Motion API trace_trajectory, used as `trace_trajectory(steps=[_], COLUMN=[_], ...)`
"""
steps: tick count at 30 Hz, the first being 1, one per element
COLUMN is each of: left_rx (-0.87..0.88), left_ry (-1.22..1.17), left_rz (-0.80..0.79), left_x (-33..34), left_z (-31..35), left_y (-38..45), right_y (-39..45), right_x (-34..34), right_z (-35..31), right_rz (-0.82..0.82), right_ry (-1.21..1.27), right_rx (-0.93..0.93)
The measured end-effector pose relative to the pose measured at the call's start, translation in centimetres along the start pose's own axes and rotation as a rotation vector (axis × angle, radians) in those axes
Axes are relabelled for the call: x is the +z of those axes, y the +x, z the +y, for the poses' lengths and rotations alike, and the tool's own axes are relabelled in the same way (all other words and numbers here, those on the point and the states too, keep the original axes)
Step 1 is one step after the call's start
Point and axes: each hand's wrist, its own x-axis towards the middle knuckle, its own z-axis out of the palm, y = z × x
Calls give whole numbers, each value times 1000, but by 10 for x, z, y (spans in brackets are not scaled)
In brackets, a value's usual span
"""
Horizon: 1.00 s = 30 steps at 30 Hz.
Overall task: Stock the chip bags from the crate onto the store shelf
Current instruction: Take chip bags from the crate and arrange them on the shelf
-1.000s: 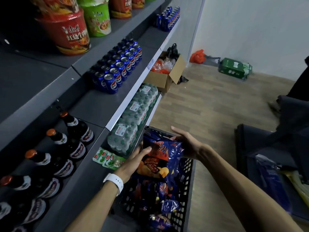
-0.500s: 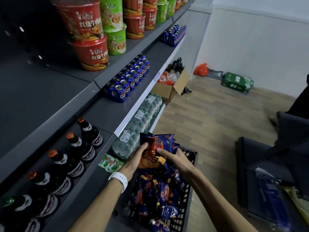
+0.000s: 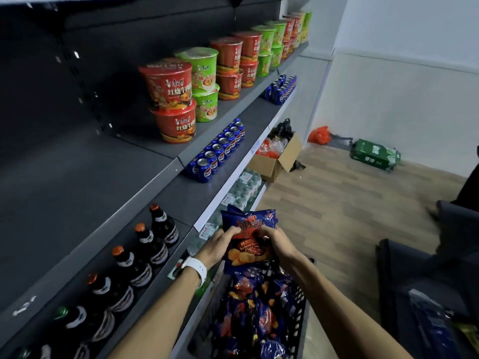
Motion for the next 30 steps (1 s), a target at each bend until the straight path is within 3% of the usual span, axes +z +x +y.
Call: trace_trajectory(steps=[8, 15, 30], left_rx=[124, 254, 393], left_ry=[-99, 7, -38], left_rz=[127, 190, 528], left_x=[9, 11, 12], left_z=[73, 101, 162], left_y=[-72, -106, -235], right_y=[-3, -31, -126], right_x=[-3, -11, 28], right_z=[-38, -73, -141], right_rz=[-18, -54, -234], right_ry=[-181, -289, -213], right_rx=[-61, -139, -375])
